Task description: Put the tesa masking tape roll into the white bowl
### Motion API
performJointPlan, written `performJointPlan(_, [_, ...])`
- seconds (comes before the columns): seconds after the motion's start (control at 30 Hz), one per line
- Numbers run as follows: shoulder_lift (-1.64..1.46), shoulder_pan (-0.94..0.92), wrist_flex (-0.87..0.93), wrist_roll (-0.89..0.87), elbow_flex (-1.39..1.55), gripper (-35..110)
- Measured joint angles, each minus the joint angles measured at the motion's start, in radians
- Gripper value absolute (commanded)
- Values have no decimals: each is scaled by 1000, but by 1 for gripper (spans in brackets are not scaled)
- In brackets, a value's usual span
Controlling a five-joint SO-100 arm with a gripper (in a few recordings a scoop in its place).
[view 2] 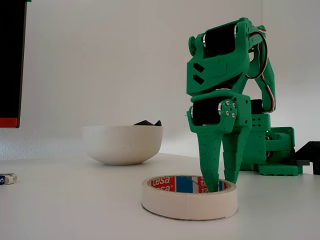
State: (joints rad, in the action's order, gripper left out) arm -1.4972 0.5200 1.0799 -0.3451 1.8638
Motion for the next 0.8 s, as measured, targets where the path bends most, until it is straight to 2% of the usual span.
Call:
performJointPlan(0.27, [46,28,-35,-18,-2,10])
performJointPlan(0.33, [49,37,-43,-25,-2,2])
performJointPlan(0.37, [49,40,-43,-34,-3,-8])
performJointPlan(0.8, [51,48,-71,-25,-6,-8])
